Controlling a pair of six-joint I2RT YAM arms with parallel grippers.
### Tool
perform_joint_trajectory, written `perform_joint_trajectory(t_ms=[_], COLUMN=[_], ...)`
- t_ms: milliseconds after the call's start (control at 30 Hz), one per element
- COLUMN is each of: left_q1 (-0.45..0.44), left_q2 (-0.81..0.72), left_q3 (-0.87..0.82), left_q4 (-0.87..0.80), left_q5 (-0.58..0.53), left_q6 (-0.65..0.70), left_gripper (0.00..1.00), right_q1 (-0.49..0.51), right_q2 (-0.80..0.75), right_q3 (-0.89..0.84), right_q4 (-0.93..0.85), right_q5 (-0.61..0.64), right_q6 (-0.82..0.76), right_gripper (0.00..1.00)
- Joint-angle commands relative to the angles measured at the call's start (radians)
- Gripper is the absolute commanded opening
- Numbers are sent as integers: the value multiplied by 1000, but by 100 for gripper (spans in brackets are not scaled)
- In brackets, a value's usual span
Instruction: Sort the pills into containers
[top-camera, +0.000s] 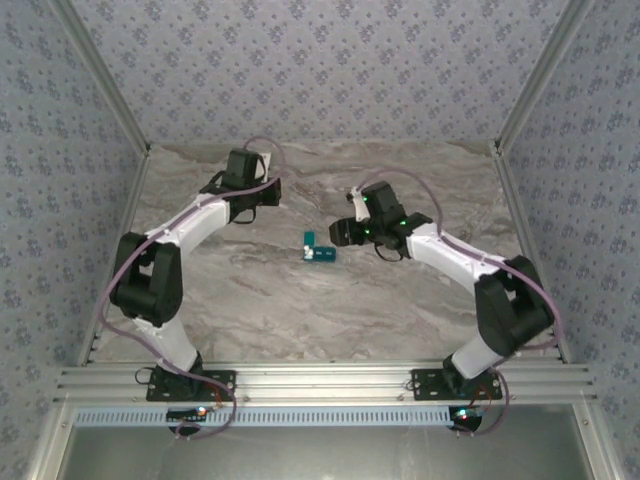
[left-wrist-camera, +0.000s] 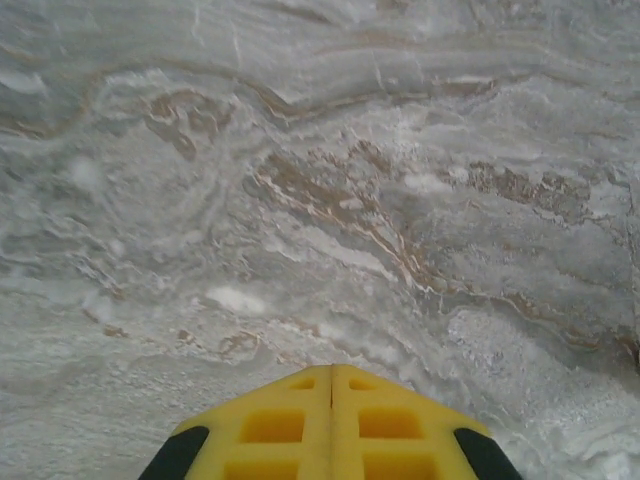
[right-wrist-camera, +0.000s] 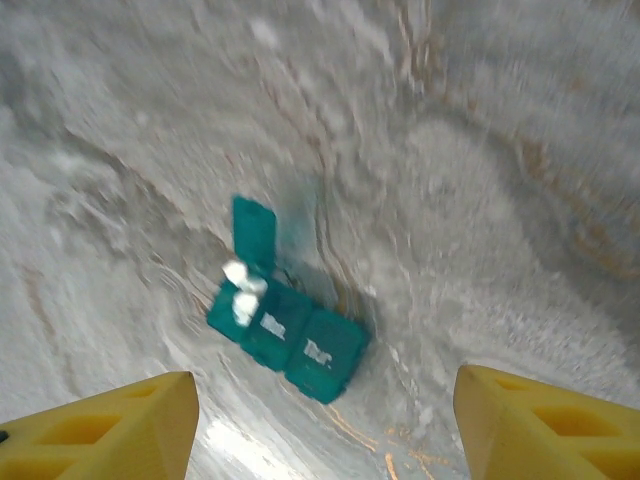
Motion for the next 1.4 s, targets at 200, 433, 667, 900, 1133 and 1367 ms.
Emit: perform_joint_trajectory(t_ms=[200, 433, 667, 900, 1133, 1367], left_q1=[-18, -60, -86, -97, -115, -123], left_q2=[131, 187, 223, 253, 289, 304], left_q3=[107, 171, 202, 226, 252, 262], left_q4=[-203, -275, -303, -314, -334, -341], left_q5=[112, 105, 105, 115, 132, 142], left_q6=[30, 69, 78, 70, 67, 65], left_gripper=[0, 0, 0, 0, 0, 0], right_q1=[27, 62, 74, 73, 68, 62], right_q2=[160, 232, 271, 281, 299, 313], right_q3=[95, 165, 180, 167, 163, 157], right_q4=[-106, -137, -142, -144, -149, -140], right_q5=[14, 52, 66, 69, 67, 63], right_q6=[-5, -12, -8, -8, -5, 5], right_gripper=[70, 70, 70, 70, 70, 70])
